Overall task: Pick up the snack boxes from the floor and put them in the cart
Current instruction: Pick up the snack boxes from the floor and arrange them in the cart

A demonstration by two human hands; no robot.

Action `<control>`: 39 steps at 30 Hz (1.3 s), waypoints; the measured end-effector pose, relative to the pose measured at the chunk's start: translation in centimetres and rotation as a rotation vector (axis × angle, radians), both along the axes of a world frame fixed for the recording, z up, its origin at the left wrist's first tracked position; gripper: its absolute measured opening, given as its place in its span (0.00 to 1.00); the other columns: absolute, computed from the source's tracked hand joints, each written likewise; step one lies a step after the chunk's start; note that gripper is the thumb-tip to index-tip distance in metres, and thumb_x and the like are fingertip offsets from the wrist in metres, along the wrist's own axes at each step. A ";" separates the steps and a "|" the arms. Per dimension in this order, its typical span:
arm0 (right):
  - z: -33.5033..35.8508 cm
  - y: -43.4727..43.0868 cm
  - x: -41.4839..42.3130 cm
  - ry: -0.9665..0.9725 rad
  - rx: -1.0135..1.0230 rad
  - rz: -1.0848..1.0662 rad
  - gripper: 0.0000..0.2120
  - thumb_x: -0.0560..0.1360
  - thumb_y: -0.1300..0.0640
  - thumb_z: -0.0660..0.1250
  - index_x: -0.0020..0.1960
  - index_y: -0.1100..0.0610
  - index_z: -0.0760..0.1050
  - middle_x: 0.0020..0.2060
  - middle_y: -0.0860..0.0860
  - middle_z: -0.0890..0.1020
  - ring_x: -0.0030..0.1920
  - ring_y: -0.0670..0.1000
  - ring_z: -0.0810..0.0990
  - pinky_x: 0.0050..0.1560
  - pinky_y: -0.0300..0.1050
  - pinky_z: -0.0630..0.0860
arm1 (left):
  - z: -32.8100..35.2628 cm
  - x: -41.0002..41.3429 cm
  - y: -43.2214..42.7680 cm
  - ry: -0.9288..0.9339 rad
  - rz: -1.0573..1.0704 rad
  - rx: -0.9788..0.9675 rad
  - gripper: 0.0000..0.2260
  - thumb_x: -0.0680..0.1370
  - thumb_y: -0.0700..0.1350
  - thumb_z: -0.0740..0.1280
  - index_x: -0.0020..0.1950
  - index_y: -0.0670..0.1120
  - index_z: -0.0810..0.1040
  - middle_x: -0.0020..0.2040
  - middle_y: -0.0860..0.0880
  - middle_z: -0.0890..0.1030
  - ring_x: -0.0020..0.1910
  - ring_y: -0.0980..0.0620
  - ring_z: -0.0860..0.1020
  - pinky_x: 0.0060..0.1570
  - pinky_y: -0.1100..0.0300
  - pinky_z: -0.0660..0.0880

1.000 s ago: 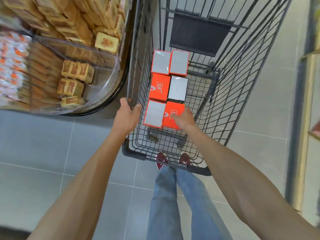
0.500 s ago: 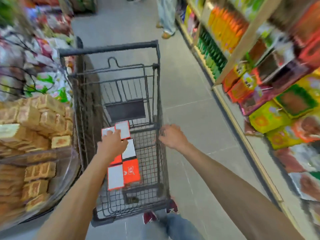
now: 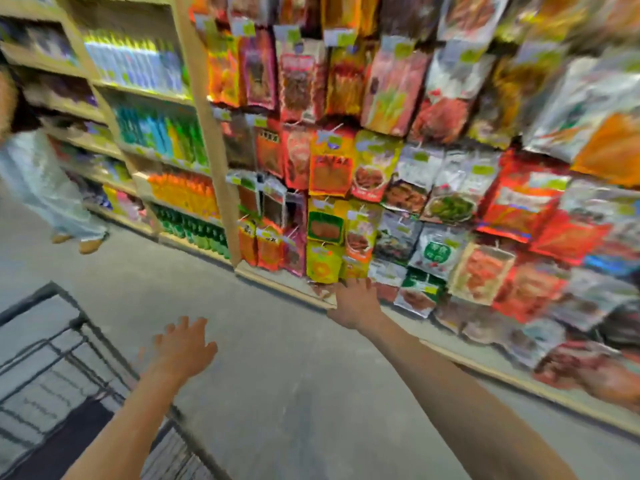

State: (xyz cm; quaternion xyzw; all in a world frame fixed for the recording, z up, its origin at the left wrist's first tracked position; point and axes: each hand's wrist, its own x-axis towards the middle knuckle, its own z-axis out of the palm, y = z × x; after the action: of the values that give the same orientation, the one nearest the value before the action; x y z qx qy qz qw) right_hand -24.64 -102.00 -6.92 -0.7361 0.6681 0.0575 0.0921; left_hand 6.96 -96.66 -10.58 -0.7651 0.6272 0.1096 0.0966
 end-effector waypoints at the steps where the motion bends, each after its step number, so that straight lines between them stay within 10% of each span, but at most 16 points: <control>1: 0.6 1.2 -2.2 0.008 -0.022 -0.052 0.28 0.76 0.44 0.66 0.72 0.54 0.67 0.68 0.59 0.69 0.69 0.63 0.67 0.67 0.61 0.67 | 0.5 -1.9 -0.7 -0.016 -0.060 -0.012 0.26 0.80 0.61 0.59 0.76 0.53 0.61 0.73 0.46 0.65 0.71 0.42 0.66 0.65 0.45 0.68; 17: 6.7 29.6 -28.6 0.025 -0.100 -0.785 0.27 0.78 0.44 0.65 0.72 0.55 0.67 0.72 0.60 0.66 0.73 0.62 0.63 0.70 0.63 0.64 | 8.3 -34.4 2.8 0.016 -0.906 -0.210 0.25 0.79 0.61 0.58 0.73 0.52 0.68 0.69 0.44 0.71 0.67 0.41 0.72 0.62 0.46 0.72; 39: 1.2 68.8 -52.9 -0.028 0.066 -1.500 0.31 0.77 0.44 0.66 0.75 0.56 0.64 0.74 0.57 0.65 0.71 0.61 0.66 0.68 0.57 0.68 | 7.0 -80.8 31.7 0.033 -1.699 -0.115 0.24 0.79 0.59 0.61 0.72 0.49 0.68 0.69 0.41 0.70 0.68 0.38 0.68 0.64 0.42 0.69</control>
State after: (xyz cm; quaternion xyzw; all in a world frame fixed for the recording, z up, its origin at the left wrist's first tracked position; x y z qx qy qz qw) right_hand -77.54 -33.22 -5.70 -0.0808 0.9872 -0.0101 0.1372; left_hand -73.80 -64.93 -3.55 -0.0365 0.9943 -0.0212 0.0979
